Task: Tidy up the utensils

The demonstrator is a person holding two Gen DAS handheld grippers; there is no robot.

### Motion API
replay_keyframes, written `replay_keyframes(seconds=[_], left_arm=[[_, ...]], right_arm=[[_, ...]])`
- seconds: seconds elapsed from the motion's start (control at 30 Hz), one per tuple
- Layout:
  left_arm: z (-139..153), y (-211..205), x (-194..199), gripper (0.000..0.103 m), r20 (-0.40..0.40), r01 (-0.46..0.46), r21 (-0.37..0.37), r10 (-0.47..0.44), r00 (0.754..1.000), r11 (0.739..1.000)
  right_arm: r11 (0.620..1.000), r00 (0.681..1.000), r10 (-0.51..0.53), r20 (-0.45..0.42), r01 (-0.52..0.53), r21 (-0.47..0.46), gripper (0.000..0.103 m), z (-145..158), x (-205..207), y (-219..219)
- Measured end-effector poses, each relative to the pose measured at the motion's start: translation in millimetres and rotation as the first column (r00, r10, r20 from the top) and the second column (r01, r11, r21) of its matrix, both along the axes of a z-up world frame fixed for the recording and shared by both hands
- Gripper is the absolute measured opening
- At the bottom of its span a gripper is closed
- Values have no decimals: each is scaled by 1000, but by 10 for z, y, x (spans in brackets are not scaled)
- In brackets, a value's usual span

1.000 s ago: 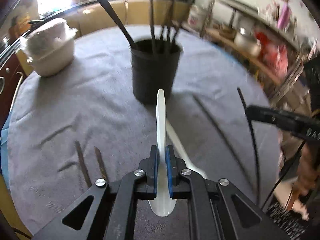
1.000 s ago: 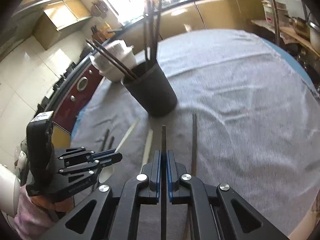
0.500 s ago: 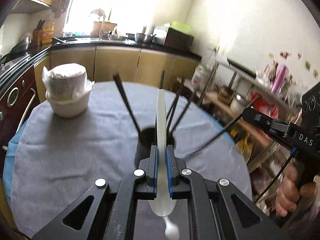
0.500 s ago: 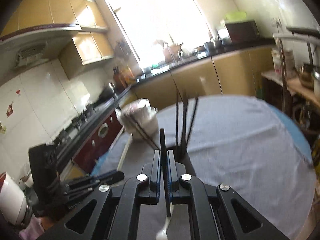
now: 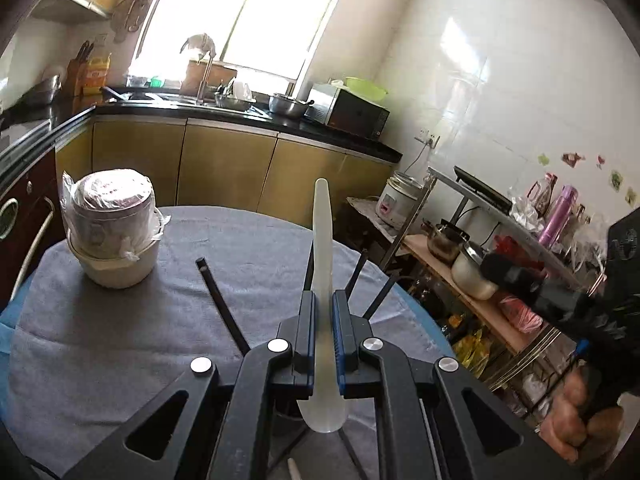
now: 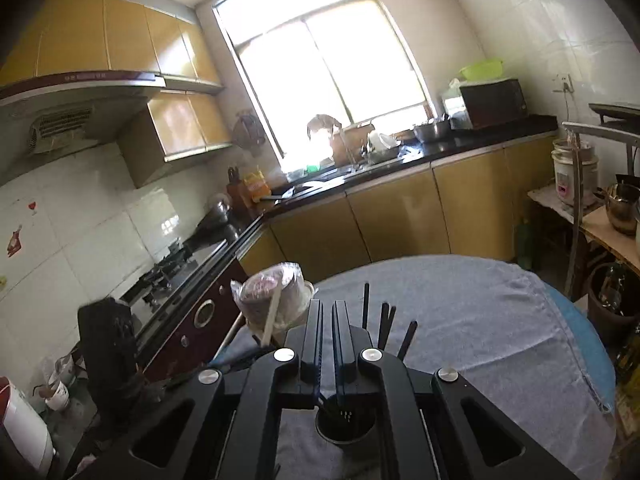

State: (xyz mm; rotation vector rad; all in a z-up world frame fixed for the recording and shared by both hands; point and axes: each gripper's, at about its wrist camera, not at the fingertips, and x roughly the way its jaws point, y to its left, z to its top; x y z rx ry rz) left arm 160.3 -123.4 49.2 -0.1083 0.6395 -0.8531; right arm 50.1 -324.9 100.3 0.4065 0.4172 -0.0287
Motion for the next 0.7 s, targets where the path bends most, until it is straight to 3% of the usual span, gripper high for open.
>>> replay_keyframes(seconds=[0.07,0.13,0.17,0.23,0.3,0.5,0.7], left_arm=[[-73,53,-107,8,20,15,20,-15,1000,1000],[-150,101,-198,8,30,11,44,-13,999,999],[-198,133,-239,8,28,5,55,-7,1000,998],[-295,221,-327,8,14,-11,59,10,1000,998],[-355,309,-401,8,8,-31,57,31,1000,998],[-431,565,-658,8,63,-96,67,92,994,993],[-460,710,-754,8,94,-110,85,102,990,990]], right_arm=[[1000,997,-3,-78,3,2,6,-208,-23,-83],[999,983,7,-185,0,40,15,-489,5,-220],[997,964,-1,-266,21,72,28,-689,52,-325],[979,917,-14,-398,93,180,34,-1101,127,-574],[952,896,-24,-443,155,263,34,-1414,176,-782],[922,800,-79,-595,285,261,31,-2017,538,-980],[877,733,-134,-667,400,264,32,-2384,800,-932]])
